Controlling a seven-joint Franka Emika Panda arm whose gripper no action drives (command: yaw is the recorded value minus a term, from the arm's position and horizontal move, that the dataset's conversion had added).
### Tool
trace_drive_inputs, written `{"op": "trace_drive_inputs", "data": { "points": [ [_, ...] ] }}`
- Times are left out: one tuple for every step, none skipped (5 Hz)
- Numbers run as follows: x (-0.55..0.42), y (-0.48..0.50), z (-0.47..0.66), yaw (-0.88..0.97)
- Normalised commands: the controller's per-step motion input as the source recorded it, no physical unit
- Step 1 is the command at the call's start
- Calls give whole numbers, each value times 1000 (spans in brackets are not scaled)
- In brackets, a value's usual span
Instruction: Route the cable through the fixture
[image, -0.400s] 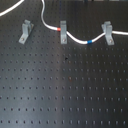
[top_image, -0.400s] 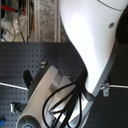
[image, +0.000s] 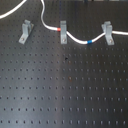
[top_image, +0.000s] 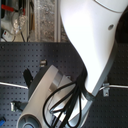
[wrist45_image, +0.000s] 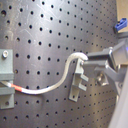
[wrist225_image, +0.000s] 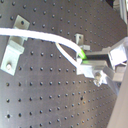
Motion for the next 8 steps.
{"op": "trace_drive_inputs", "data": {
  "points": [
    [-54, -64, 323, -174],
    [-80, -101, 467, -249],
    [-154, -105, 413, -243],
    [-225, -25, 366, -46],
    [-319, 94, 451, -29],
    [-357, 245, 494, -71],
    [-399, 293, 304, 0],
    [-329, 384, 75, 117]
  ]
}}
